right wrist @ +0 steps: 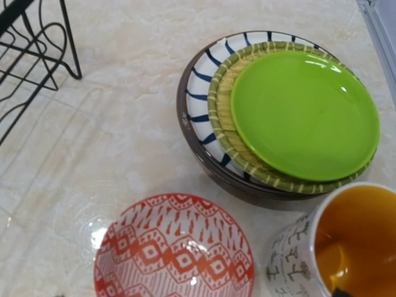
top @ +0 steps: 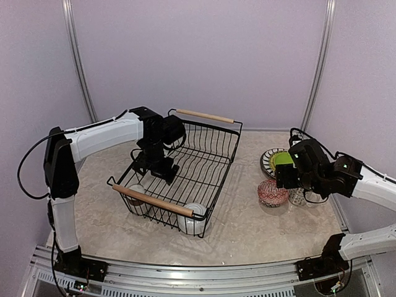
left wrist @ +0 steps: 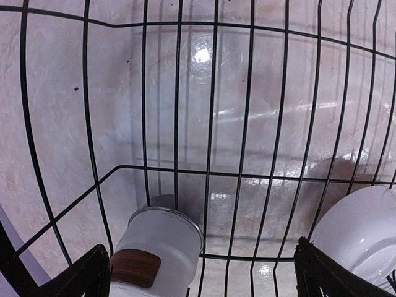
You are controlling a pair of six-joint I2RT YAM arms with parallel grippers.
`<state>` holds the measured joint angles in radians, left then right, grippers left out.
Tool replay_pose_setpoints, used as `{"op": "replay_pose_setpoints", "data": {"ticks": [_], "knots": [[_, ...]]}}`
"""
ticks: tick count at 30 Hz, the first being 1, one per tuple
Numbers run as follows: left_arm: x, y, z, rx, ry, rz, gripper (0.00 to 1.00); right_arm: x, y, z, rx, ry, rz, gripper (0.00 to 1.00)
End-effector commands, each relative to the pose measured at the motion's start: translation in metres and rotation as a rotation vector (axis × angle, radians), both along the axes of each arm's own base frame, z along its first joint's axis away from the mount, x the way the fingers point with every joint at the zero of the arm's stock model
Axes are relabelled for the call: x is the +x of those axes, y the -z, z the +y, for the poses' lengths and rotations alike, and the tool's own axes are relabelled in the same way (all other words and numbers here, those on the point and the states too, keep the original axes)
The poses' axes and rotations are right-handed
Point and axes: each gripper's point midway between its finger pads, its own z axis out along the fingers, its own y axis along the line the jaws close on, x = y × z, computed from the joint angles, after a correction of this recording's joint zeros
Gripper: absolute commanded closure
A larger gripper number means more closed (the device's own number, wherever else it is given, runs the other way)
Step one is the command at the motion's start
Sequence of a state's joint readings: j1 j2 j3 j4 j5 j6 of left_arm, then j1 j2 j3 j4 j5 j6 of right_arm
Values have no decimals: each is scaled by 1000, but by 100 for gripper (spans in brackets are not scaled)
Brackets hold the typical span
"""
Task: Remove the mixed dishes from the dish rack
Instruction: Grab the cup from the dish rack.
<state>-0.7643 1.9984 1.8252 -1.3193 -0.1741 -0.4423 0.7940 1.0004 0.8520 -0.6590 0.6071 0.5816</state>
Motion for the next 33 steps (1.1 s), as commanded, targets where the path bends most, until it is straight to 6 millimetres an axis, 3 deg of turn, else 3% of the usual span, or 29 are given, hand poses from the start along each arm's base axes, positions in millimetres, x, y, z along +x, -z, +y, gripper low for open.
{"op": "replay_pose_setpoints", "data": {"ticks": [1, 8, 14, 24, 33], "knots": [[-42, 8, 47, 207, -8, 175, 1, 0, 3, -9, -25, 20, -2, 10], [-56, 21, 72, 304, -52, 206, 3, 5, 0, -3, -35, 11, -1, 9], [-60, 17, 87, 345, -93, 180, 1, 8, 2, 1, -46, 0, 6, 9], [-81, 20, 92, 321, -120, 237, 1, 11, 1, 3, -57, -4, 6, 8], [-96, 17, 79, 244, -111, 284, 4, 12, 2, 4, -58, -6, 9, 8]]}}
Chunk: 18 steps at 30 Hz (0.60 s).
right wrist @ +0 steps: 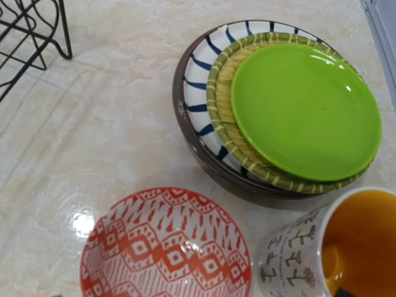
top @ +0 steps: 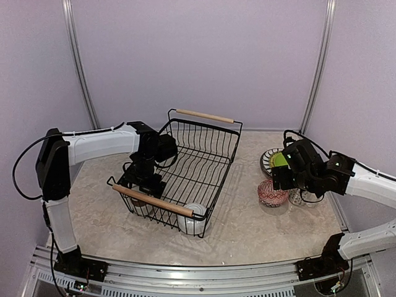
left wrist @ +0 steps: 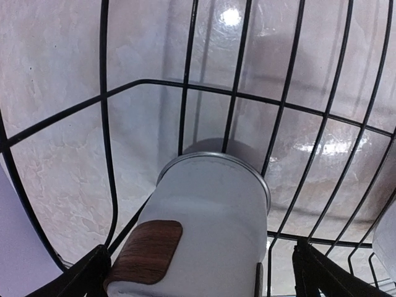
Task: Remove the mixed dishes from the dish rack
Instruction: Grab the cup from the dish rack.
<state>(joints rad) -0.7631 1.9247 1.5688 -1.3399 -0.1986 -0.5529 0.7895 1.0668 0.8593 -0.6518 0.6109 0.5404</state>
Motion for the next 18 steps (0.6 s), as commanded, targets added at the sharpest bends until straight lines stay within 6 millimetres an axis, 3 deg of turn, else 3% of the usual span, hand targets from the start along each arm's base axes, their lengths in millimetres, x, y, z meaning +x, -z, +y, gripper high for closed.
{"op": "replay_pose_setpoints", "data": {"ticks": [1, 18], "knots": [[-51, -20, 28, 86, -10, 180, 4, 5, -12, 1, 14, 11, -26, 8], [-60, -13, 27, 64, -18, 208, 14, 6, -12, 4, 26, 2, -27, 8]]}}
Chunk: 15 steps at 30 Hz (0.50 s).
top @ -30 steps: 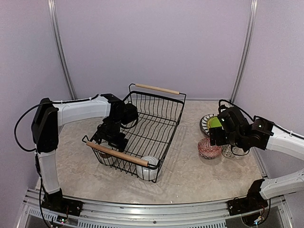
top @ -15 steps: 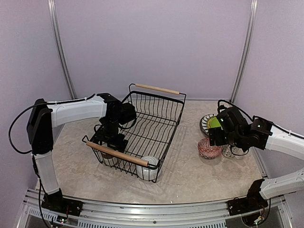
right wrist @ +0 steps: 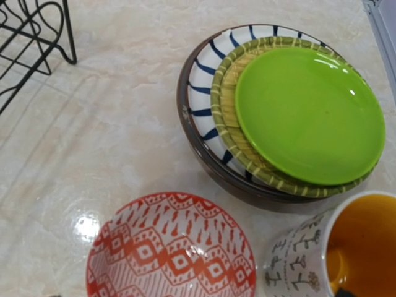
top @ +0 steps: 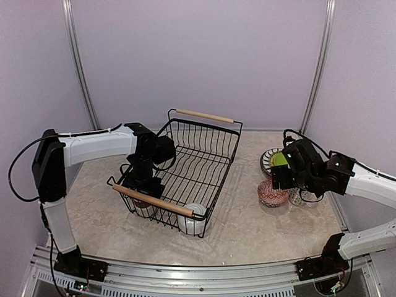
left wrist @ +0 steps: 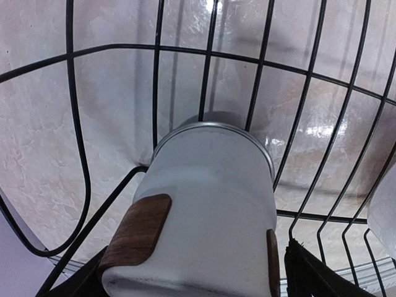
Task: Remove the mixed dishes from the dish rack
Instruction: Grab the cup from the dish rack.
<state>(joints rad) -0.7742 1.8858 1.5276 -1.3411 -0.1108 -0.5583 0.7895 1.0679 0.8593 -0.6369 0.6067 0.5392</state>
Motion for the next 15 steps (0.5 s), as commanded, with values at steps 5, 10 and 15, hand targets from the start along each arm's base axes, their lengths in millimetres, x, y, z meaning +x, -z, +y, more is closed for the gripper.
{"op": "replay_pose_setpoints", "data": {"ticks": [5, 10, 15], "knots": [[-35, -20, 32, 115, -1, 114, 27, 4, -13, 1, 21, 5, -22, 7], [-25, -35, 24, 68, 16, 61, 41, 5, -14, 2, 21, 7, -21, 7], [-8, -60, 12, -4, 53, -21, 46, 3, -17, 0, 26, 11, -19, 7]]}}
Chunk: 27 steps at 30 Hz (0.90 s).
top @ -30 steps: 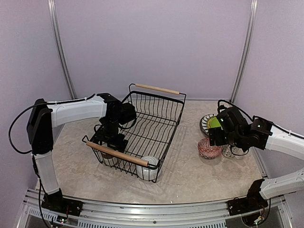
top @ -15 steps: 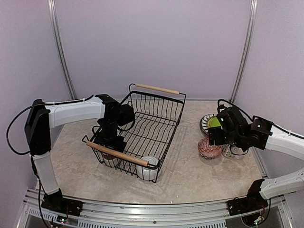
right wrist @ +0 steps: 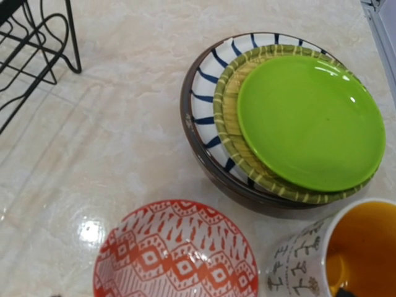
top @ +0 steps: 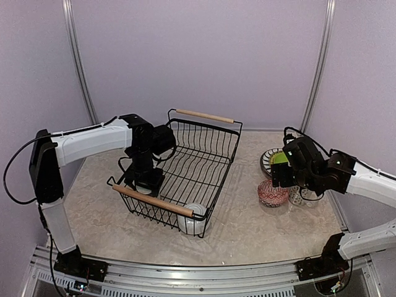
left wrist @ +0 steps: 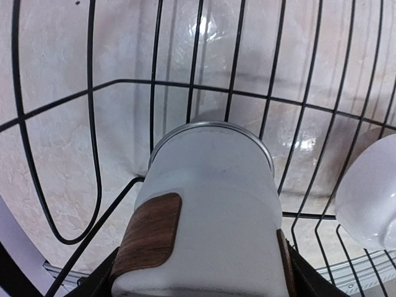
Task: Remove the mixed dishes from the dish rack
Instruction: Grab the cup from the dish rack, then pass from the left arm to the right
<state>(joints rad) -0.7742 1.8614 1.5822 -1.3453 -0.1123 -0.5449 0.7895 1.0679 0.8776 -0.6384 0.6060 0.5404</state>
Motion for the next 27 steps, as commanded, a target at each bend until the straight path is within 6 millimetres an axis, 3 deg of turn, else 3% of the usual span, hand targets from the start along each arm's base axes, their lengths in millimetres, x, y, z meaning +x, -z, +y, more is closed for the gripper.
{"op": "replay_pose_setpoints", "data": {"ticks": [1, 8, 15, 19, 22, 27], "knots": [[-13, -47, 17, 25, 48, 6, 48, 1, -10, -1, 14, 11, -7, 7], [28, -104, -23, -324, 86, -143, 57, 4, -19, 11, 85, -15, -22, 7], [65, -173, -65, -714, 133, -322, 59, 20, -43, 58, 244, -136, -60, 7], [65, -209, -90, -982, 199, -373, 58, 33, -58, 83, 294, -198, -85, 7], [65, -228, -94, -1152, 231, -396, 58, 40, -67, 102, 327, -248, -90, 7], [63, -235, -84, -1356, 234, -355, 59, 42, -93, 146, 469, -411, -127, 1]]}}
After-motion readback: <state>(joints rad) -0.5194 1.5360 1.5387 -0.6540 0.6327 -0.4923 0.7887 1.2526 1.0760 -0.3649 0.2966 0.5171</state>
